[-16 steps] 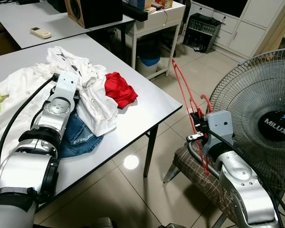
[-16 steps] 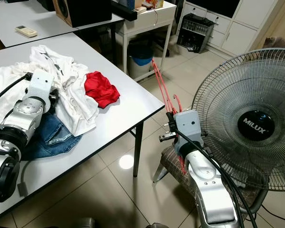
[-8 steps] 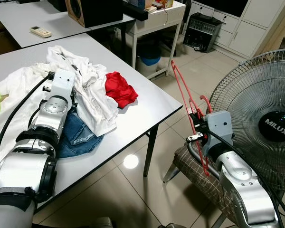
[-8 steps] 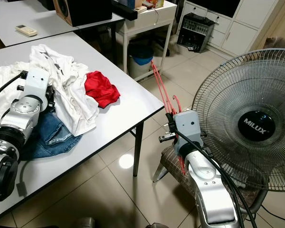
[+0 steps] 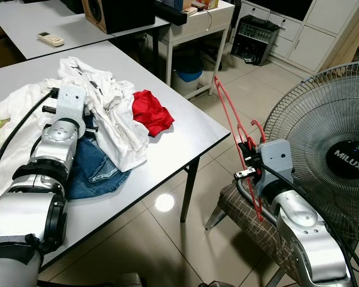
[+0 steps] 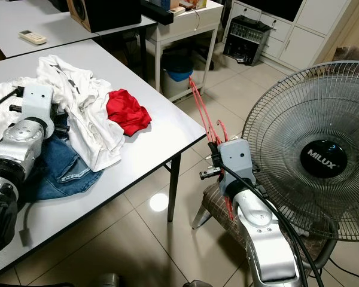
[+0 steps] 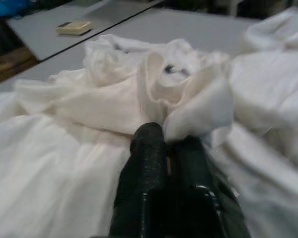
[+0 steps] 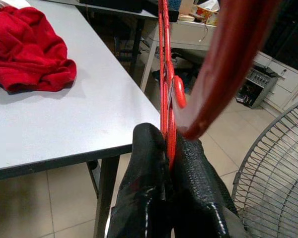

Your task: Hang hanger

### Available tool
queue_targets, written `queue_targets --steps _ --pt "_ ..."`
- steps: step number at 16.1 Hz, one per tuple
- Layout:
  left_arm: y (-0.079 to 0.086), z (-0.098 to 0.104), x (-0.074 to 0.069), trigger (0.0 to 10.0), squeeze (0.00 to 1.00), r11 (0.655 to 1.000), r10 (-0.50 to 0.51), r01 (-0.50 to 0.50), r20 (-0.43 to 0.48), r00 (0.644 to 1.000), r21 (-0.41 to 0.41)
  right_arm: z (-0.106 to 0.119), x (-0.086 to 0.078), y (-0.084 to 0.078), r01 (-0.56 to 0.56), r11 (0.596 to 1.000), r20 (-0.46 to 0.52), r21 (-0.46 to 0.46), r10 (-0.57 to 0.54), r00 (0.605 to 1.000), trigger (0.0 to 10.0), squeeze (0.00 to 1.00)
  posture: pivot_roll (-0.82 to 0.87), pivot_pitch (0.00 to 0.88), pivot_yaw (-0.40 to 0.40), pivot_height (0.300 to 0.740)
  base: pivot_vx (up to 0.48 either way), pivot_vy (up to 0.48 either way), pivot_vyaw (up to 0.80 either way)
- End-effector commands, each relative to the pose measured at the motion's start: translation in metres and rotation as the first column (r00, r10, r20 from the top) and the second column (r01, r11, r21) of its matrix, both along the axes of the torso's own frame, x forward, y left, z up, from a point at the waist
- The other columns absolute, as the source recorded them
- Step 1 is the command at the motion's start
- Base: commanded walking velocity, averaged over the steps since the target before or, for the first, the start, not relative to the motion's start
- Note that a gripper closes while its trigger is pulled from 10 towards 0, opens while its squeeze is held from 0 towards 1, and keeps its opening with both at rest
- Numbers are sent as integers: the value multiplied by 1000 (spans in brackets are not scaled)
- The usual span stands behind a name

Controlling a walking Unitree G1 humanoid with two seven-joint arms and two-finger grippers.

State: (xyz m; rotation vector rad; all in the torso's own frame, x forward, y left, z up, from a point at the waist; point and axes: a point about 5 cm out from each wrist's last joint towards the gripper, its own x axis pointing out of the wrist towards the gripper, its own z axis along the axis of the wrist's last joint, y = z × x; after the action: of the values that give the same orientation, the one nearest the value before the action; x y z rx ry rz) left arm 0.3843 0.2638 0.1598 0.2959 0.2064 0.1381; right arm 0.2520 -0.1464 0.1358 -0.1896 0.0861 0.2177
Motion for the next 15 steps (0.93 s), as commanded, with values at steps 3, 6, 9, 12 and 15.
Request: queue_targets --steps 3,6,9,12,15 --pt "-4 15 4 0 0 969 -57 81 111 992 -232 3 2 -3 10 1000 11 -18 -9 1000 10000 0 -13 39 -41 740 0 0 0" --pt "2 42 9 0 0 872 -43 136 204 978 -471 2 2 -2 8 1000 10 -15 -8 1000 10000 0 -4 36 -45 740 0 0 0" --pt "-8 99 14 0 0 695 -245 461 421 873 -552 2 4 2 -7 1000 13 -14 7 1000 10000 0 7 26 -50 740 0 0 0" --pt "-22 161 -5 0 0 470 -451 780 646 615 -414 2 6 1 -10 1000 17 -15 10 1000 10000 0 16 15 -54 740 0 0 0" --pt "-37 203 -34 0 0 205 -512 942 791 334 -266 2 8 3 -14 1000 23 -14 15 1000 10000 0 28 0 -52 740 0 0 0"
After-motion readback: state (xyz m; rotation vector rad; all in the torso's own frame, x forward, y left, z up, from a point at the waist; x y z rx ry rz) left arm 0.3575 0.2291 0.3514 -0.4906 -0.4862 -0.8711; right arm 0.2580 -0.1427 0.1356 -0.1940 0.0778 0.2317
